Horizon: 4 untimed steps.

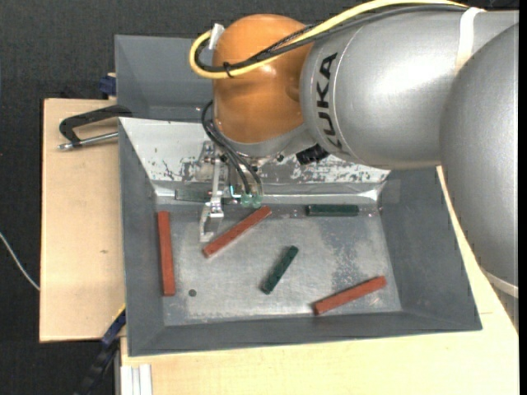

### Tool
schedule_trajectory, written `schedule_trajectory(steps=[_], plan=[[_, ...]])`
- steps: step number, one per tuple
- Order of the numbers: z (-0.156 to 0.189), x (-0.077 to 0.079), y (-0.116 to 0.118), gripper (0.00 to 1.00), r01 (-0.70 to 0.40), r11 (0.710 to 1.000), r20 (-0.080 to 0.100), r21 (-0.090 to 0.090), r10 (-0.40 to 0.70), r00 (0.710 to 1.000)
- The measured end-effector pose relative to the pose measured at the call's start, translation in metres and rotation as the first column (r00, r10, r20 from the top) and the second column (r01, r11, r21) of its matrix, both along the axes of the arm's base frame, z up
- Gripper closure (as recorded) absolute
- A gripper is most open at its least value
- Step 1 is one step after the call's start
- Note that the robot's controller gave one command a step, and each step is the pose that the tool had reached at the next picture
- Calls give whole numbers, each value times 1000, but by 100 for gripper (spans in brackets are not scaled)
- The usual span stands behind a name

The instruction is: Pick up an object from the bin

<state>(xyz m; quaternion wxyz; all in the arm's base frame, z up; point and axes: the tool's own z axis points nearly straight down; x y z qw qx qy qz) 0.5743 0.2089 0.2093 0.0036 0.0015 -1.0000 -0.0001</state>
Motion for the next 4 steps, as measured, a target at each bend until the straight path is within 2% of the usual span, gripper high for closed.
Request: schedule_trajectory(steps=[1, 2, 3, 4], plan=[[4, 2, -1, 0, 2, 1000, 8, 2, -2, 1000], [-37, 7, -21, 0, -120, 993, 10, 1, 120, 993], [-117, 10, -59, 0, -256, 967, 12, 0, 256, 967], [-125, 11, -61, 0, -278, 961, 11, 1, 278, 960]])
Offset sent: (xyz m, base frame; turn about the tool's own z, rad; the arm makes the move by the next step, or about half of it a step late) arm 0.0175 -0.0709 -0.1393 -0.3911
